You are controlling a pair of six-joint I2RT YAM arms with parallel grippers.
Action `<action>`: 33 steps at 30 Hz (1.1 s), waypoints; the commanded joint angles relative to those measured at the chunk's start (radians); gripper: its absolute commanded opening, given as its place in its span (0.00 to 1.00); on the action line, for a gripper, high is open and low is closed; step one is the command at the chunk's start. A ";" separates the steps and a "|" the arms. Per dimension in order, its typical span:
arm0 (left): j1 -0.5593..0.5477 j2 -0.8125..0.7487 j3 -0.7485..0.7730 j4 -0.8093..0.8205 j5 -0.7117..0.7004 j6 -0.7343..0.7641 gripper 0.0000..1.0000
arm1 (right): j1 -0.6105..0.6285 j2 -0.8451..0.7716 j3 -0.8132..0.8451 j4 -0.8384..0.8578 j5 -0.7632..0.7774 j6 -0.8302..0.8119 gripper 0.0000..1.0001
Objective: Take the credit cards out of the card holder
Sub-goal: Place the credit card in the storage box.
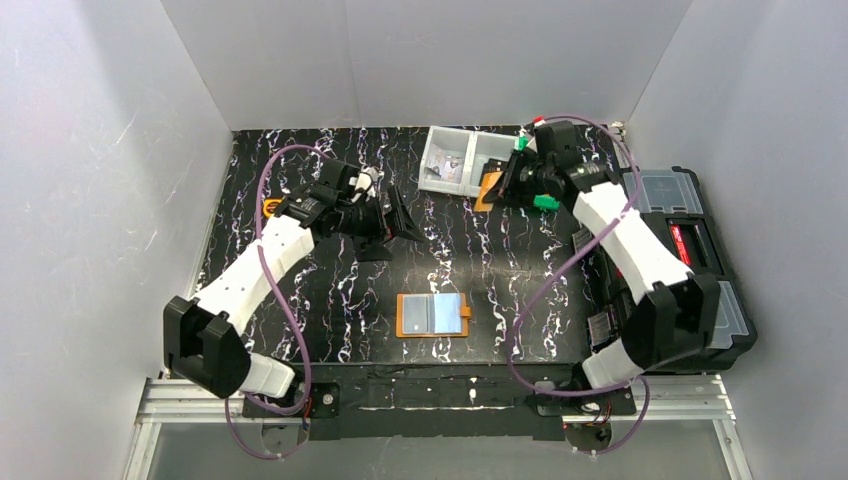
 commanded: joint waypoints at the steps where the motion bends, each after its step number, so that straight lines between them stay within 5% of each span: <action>1: 0.004 -0.071 0.036 -0.156 -0.048 0.108 0.98 | -0.097 0.143 0.156 -0.233 0.247 -0.199 0.01; 13: 0.004 -0.118 0.039 -0.203 -0.062 0.128 0.98 | -0.252 0.571 0.575 -0.318 0.369 -0.315 0.01; 28: 0.004 -0.114 0.078 -0.264 -0.071 0.152 0.98 | -0.322 0.912 0.954 -0.334 0.249 -0.268 0.02; 33: 0.004 -0.107 0.089 -0.267 -0.067 0.154 0.98 | -0.331 0.923 0.992 -0.333 0.226 -0.261 0.37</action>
